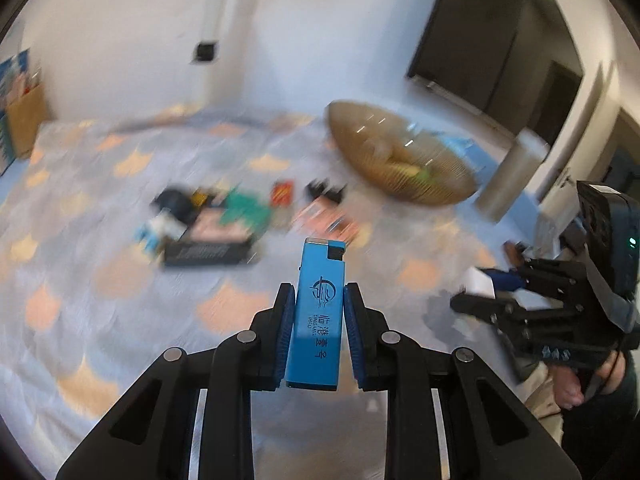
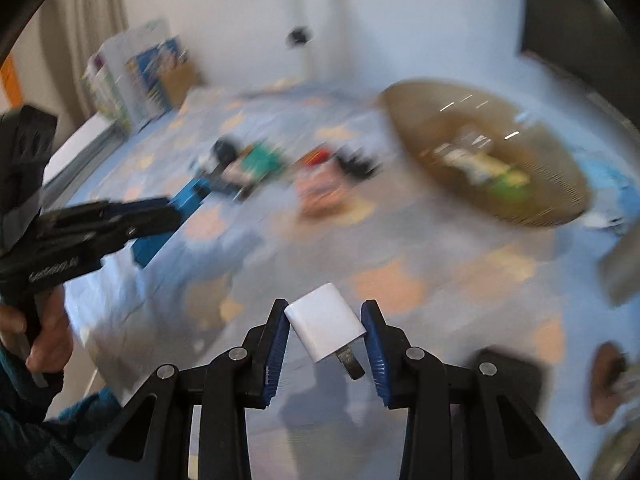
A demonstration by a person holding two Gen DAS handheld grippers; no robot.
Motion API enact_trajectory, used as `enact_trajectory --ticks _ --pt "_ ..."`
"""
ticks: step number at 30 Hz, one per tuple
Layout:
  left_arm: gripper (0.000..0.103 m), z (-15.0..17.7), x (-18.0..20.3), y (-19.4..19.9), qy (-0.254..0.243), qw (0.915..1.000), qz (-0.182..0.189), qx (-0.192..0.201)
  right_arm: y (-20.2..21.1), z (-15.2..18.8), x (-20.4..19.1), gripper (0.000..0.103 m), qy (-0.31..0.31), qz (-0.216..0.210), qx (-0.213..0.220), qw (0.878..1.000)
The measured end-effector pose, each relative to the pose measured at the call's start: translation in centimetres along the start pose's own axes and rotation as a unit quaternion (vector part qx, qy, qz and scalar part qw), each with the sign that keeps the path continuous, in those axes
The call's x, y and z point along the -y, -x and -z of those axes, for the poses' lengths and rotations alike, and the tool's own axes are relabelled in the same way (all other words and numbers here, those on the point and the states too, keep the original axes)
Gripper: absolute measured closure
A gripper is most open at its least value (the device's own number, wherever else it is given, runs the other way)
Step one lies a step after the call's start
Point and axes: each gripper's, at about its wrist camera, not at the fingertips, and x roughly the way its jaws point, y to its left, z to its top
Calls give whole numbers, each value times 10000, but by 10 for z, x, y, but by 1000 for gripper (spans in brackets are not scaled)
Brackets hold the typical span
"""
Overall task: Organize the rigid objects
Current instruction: 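Carry the blue USB stick and white charger to the amber bowl and release both, then grasp the black USB stick with the left gripper while the right grasps the pink box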
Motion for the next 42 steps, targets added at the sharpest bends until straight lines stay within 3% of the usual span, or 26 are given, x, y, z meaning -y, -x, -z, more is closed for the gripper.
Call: enact_trajectory --ticks 7,10,16,22,23,24,25,26,27,32,35,40,42 --pt "81 -104 50 -13 -166 9970 271 706 43 -65 71 67 -486 720 649 9941" --pt "81 -133 65 -40 -53 9967 353 732 44 -82 87 67 -572 873 699 9921" --pt "81 -141 79 -107 199 9987 354 295 9 -88 118 67 -854 785 333 9927" --pt "81 -140 86 -126 97 9989 443 110 -15 -87 132 67 -1057 699 115 9919" --pt "80 -142 88 -129 67 9987 498 83 -15 -87 134 67 -1098 733 137 9912" --pt "68 -143 89 -129 40 9983 579 88 -14 -88 138 64 -1165 813 172 9897" --pt "59 -145 89 -128 40 9982 592 93 -11 -88 140 61 -1220 871 188 9885" --pt "40 -146 87 -124 78 9983 570 104 -4 -88 142 55 -1289 943 247 9869" --pt "35 -147 83 -118 168 9981 562 179 3 -88 142 53 -1328 1008 320 9855" --pt "35 -148 58 -59 300 9947 721 673 47 -89 122 49 -1254 977 725 9846" --pt "35 -143 34 -17 388 9934 541 932 68 -91 96 43 -1159 721 979 9858" --pt "35 -110 -10 41 536 9915 -92 1179 77 -86 34 39 -855 335 1190 9886" --pt "35 -86 -33 51 671 9916 -184 1089 64 -77 9 12 -818 350 1209 9887"
